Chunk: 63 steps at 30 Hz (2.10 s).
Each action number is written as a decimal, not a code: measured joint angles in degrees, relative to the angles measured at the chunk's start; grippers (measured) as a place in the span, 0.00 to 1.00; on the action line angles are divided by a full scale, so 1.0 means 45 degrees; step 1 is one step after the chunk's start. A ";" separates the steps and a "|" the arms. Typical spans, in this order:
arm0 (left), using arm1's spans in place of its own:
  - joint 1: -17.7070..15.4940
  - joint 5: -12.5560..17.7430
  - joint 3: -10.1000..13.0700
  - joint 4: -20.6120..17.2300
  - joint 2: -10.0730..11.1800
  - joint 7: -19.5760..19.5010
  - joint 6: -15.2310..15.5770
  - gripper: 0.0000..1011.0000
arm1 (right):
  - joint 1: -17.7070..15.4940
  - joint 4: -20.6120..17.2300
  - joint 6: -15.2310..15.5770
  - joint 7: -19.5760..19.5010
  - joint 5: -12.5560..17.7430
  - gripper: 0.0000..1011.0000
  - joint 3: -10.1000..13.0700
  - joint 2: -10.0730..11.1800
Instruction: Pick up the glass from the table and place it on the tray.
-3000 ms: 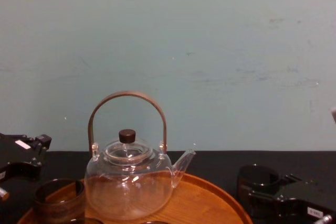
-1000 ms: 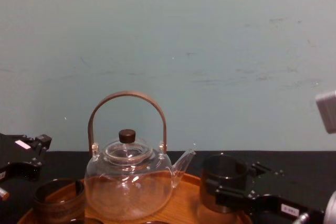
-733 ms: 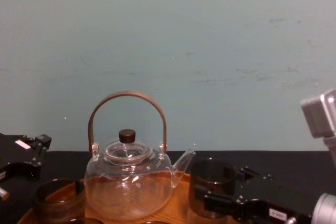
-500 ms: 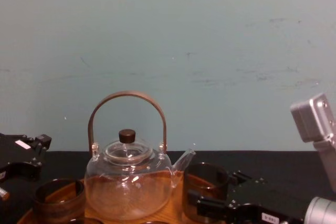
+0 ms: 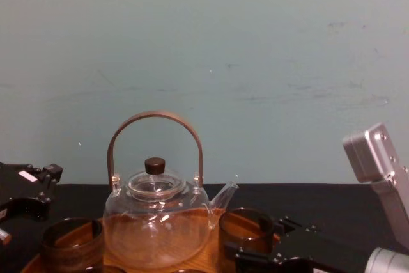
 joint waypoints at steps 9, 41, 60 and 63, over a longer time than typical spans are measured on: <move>0.0000 -0.0001 0.0000 -0.0001 0.0000 0.0000 0.0000 0.00 | -0.0001 -0.0009 0.0027 -0.0065 -0.0042 0.88 -0.0004 -0.0002; 0.0000 0.0000 0.0000 -0.0001 0.0000 0.0000 0.0000 0.00 | 0.0059 0.0166 -0.0132 0.0458 0.0373 0.99 0.0007 0.0012; 0.0000 -0.0001 0.0000 -0.0001 0.0000 0.0000 0.0000 0.00 | -0.1043 -0.2071 -0.0307 0.0008 0.0634 0.99 0.0476 0.0839; 0.0000 0.0000 0.0000 -0.0001 0.0000 0.0000 0.0000 0.00 | -0.1220 -0.2280 -0.0359 -0.0105 0.0635 0.99 0.0576 0.0943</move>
